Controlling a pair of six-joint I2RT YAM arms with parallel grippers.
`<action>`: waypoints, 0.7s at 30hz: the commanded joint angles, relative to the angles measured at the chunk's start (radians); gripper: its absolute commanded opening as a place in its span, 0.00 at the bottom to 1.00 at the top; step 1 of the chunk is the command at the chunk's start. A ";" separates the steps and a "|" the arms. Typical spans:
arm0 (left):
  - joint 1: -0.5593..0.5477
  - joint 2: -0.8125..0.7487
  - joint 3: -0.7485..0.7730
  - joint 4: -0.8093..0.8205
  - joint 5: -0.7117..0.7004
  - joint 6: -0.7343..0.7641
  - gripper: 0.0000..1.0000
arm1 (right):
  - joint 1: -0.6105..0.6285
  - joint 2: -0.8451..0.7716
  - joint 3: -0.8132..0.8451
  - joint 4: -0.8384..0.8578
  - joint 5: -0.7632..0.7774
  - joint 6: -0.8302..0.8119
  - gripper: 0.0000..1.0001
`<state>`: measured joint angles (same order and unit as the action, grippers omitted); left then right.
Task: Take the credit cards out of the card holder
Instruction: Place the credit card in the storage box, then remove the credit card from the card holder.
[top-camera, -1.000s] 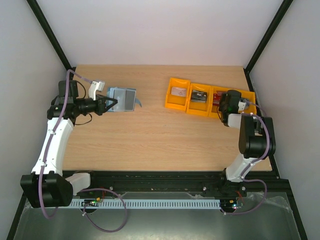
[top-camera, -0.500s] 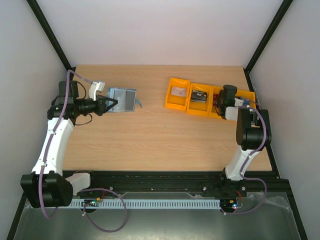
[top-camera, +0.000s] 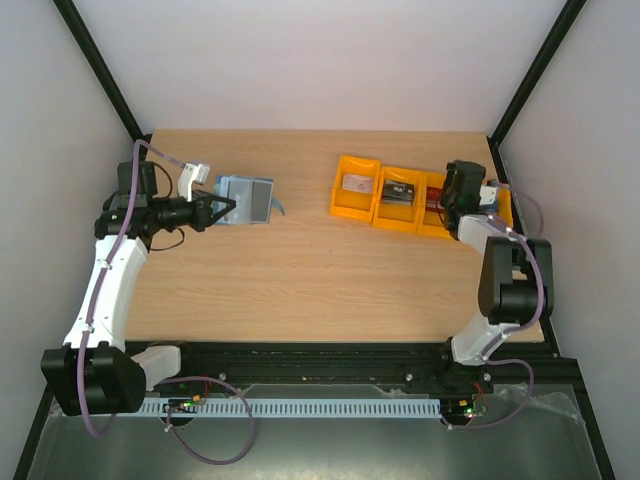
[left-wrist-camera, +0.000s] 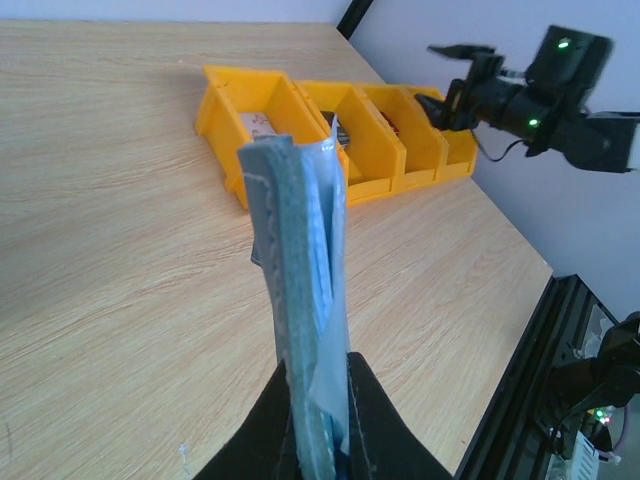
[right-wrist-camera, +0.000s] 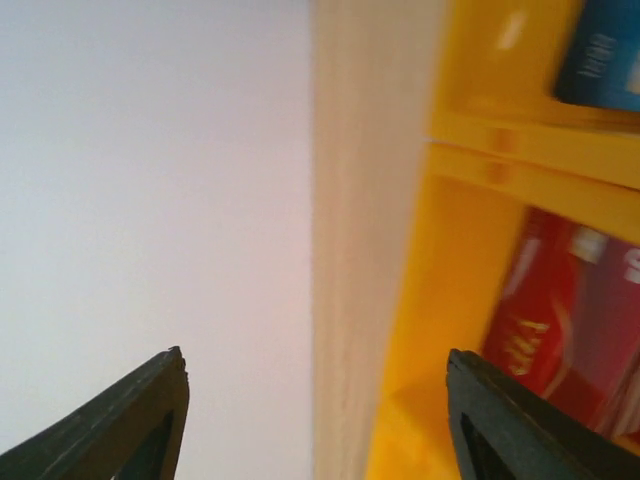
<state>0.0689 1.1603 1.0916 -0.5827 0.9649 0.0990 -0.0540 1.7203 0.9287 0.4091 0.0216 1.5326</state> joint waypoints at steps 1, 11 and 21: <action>0.006 -0.002 -0.008 0.003 0.040 0.013 0.02 | -0.006 -0.160 -0.028 -0.008 0.020 -0.122 0.78; 0.005 -0.014 -0.002 -0.038 0.131 0.060 0.02 | 0.047 -0.379 0.028 0.084 -0.337 -0.592 0.99; 0.008 -0.028 0.064 -0.221 0.344 0.268 0.02 | 0.536 -0.391 0.161 -0.090 -0.848 -1.200 0.99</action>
<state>0.0689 1.1587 1.1027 -0.7124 1.1633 0.2516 0.3065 1.3319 1.0195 0.4610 -0.6304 0.6731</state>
